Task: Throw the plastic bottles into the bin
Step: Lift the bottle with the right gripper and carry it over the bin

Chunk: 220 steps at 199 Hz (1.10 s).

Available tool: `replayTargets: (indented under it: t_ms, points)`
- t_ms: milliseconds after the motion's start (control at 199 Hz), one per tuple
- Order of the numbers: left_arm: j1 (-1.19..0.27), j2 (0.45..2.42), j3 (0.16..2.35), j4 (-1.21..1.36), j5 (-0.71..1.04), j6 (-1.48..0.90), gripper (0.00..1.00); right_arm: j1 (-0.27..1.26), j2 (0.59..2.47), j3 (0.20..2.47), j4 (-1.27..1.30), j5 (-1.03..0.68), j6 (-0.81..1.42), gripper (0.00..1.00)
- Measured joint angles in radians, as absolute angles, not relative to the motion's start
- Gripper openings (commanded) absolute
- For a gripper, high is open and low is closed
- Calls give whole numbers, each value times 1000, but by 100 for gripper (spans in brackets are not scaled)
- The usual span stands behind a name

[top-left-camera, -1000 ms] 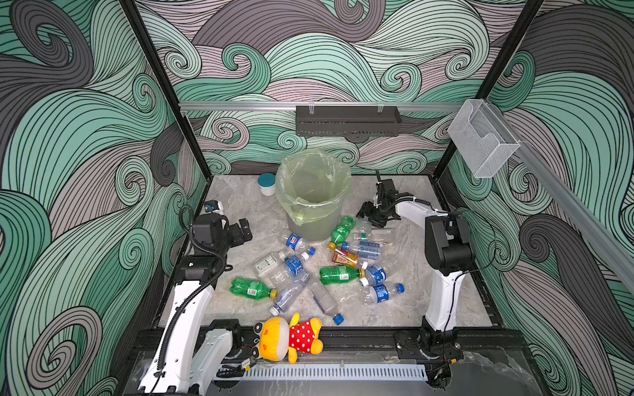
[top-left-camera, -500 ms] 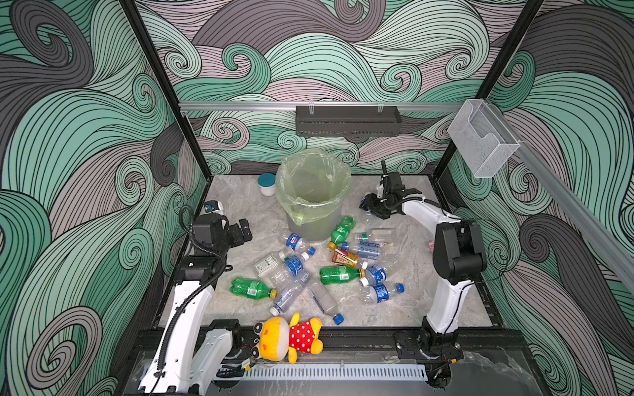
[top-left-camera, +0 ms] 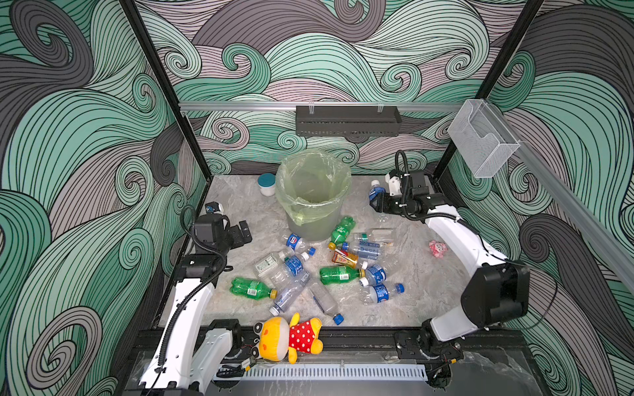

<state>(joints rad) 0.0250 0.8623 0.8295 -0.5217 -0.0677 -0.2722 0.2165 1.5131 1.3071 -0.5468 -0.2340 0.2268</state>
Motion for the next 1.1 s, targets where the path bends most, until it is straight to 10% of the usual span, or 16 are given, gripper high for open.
replayTargets:
  t_ms: [678,954,1104]
  points:
    - [25,890,830,-528,-16,-270,99,345,1233,1073,-650,-201,116,42]
    - [25,876,830,-529,-9,-270,99,445,1308,1386,-689,-236,127,38]
    - [25,859,829,-527,0,-271,99,511,1513,1780,-641,-251,171,89]
